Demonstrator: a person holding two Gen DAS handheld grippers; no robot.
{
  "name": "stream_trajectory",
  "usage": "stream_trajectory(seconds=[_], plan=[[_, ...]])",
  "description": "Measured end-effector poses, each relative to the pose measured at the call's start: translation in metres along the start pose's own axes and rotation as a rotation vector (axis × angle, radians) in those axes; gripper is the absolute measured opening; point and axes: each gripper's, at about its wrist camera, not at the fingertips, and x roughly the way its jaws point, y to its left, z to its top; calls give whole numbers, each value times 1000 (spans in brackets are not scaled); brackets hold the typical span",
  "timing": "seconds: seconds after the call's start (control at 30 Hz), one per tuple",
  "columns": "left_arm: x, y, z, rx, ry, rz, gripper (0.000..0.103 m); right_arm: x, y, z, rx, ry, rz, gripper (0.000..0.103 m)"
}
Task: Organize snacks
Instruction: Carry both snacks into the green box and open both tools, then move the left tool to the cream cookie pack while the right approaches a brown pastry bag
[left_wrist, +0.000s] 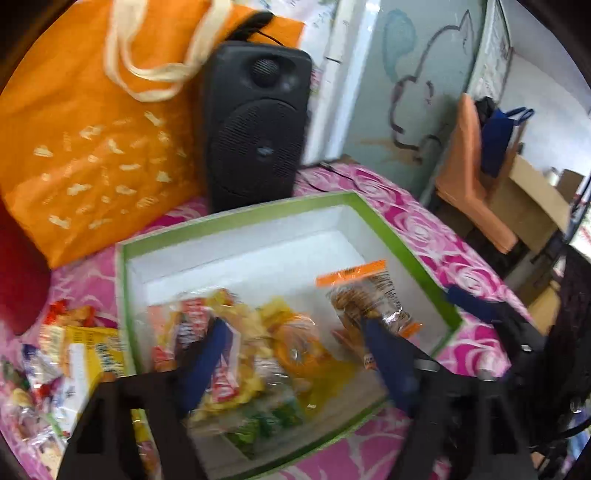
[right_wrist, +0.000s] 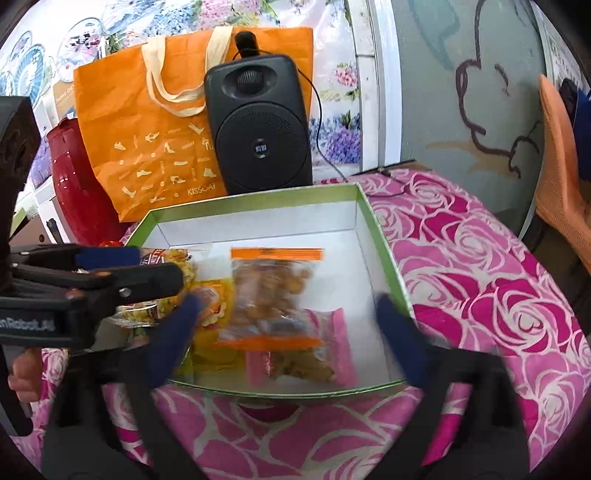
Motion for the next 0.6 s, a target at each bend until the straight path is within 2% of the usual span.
stream_trajectory(seconds=[0.07, 0.37, 0.6], plan=[[-3, 3, -1, -1, -20, 22, 87, -6, 0, -1, -16, -31, -7, 102], [-17, 25, -10, -66, 6, 34, 87, -8, 2, -4, 20, 12, -20, 102], [-56, 47, -34, -135, -1, 58, 87, -26, 22, -1, 51, 38, 41, 102]])
